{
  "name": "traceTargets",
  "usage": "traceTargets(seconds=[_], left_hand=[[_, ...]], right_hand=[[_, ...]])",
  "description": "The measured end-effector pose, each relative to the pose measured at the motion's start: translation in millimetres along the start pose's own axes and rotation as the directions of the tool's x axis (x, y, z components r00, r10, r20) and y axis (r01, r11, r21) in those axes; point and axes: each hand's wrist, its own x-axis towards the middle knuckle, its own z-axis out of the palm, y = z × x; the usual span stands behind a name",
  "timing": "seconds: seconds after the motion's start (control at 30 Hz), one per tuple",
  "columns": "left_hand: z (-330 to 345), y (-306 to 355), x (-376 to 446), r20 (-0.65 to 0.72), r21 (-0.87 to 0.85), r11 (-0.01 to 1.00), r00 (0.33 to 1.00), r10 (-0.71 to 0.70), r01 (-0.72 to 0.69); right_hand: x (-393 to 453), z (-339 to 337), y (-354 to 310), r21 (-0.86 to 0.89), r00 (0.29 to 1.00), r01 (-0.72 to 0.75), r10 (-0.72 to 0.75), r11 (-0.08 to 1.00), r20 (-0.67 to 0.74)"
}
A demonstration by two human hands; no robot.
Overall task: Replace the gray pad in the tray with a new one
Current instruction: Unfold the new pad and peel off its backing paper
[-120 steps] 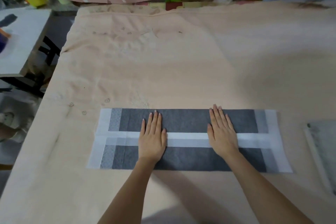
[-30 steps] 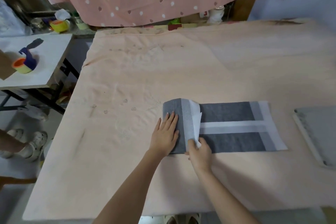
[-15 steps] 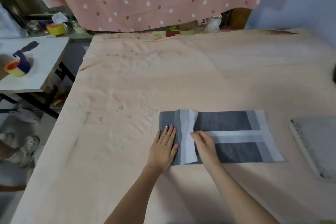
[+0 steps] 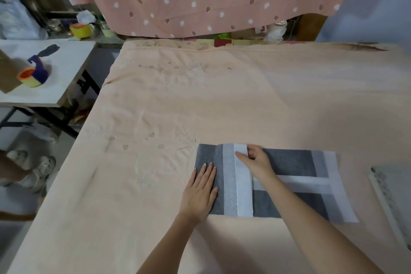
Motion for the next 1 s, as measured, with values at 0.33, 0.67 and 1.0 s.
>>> traceTargets(seconds=[0.33, 0.67, 1.0], left_hand=[[-2, 13, 0, -0.016, 0.011, 1.0, 1.0, -0.016, 0.016], [-6, 20, 9, -0.065, -0.015, 0.999, 0.997, 0.03, -0.031], [-1, 15, 31, 0.007, 0.055, 0.998, 0.999, -0.041, 0.041]], right_hand=[[1, 4, -4, -0.091, 0.988, 0.018, -0.004, 0.996, 0.153], [4, -14, 24, -0.398, 0.972, 0.087, -0.166, 0.913, -0.168], [-13, -2, 26, -0.364, 0.889, 0.178, -0.308, 0.914, -0.339]])
